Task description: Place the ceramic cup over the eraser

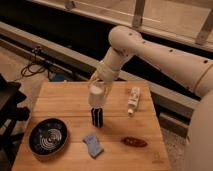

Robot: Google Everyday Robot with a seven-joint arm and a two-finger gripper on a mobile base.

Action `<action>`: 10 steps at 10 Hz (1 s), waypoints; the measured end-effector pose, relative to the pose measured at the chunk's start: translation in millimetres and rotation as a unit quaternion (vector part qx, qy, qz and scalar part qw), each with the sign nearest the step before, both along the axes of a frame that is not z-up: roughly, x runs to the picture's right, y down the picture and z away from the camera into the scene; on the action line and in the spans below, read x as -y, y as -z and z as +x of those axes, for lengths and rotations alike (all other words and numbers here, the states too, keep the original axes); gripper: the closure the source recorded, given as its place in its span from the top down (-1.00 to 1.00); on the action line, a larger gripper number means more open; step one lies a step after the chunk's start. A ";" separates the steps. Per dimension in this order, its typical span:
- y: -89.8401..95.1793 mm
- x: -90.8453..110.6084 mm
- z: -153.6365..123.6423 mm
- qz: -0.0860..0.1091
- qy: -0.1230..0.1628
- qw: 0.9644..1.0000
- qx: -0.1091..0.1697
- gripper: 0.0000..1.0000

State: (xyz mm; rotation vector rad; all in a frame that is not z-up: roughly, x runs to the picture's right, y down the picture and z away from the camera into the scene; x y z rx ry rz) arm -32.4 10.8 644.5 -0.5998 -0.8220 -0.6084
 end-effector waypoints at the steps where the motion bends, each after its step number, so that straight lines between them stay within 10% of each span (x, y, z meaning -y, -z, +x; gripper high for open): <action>1: 0.5 -1.5 -1.7 -0.006 -0.004 1.000 0.006 -0.83; 10: -22.2 -27.9 3.6 -0.063 -0.019 0.998 0.012 -0.83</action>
